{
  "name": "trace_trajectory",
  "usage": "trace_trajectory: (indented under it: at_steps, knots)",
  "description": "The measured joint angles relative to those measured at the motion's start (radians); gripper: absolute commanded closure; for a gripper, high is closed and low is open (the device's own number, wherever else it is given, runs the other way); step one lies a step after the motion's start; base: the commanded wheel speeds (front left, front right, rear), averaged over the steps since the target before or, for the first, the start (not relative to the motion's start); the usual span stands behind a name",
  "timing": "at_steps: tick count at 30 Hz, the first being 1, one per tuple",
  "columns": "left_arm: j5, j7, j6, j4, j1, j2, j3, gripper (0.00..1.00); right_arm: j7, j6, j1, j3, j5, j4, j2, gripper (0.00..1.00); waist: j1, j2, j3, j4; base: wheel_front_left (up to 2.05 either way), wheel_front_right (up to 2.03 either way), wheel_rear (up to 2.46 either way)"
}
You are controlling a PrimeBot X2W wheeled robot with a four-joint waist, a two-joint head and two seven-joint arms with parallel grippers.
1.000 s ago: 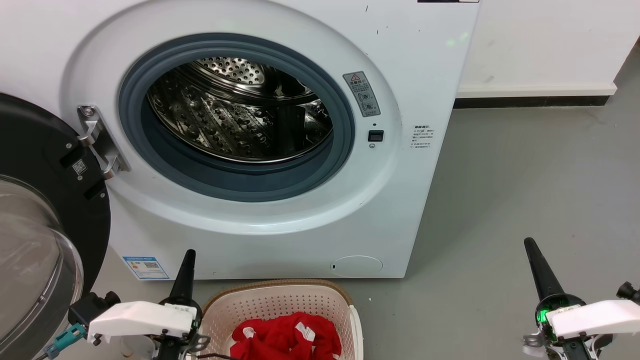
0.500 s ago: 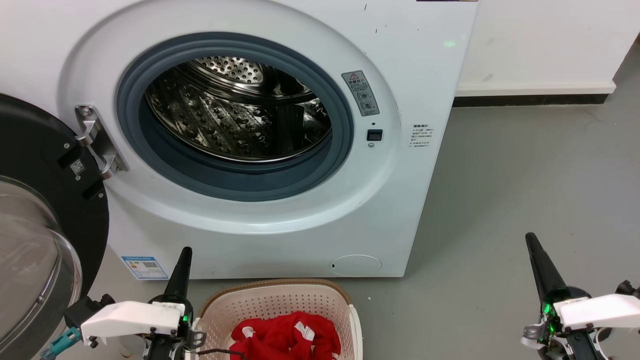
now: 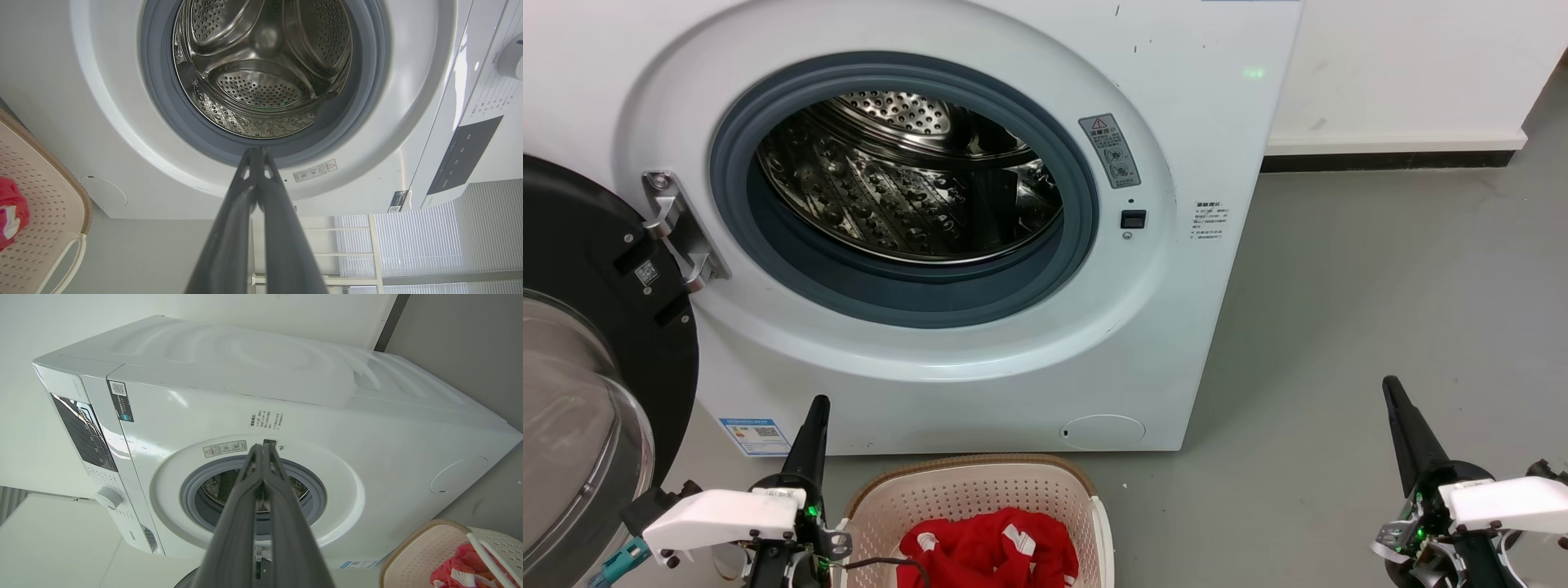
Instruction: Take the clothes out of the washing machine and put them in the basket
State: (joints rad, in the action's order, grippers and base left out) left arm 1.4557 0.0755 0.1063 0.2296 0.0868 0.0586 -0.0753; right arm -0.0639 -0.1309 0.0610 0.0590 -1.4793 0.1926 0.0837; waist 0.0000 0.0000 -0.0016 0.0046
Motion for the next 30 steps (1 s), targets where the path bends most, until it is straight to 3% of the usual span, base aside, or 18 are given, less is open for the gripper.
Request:
trace_trajectory:
  at_steps: [22,30]
  knots:
    - [0.159,0.036,0.025,0.016,0.018,-0.004,-0.034,1.00,-0.016,0.000,0.041,0.015,-0.165,0.050,-0.003,1.00,0.0000,0.0000,0.005,-0.005,0.00,0.00,0.00]
    - [0.159,0.036,0.025,0.016,0.019,-0.005,-0.034,1.00,-0.019,0.000,0.041,0.019,-0.164,0.052,-0.006,1.00,0.0000,0.0000,0.005,-0.005,0.00,0.00,0.00]
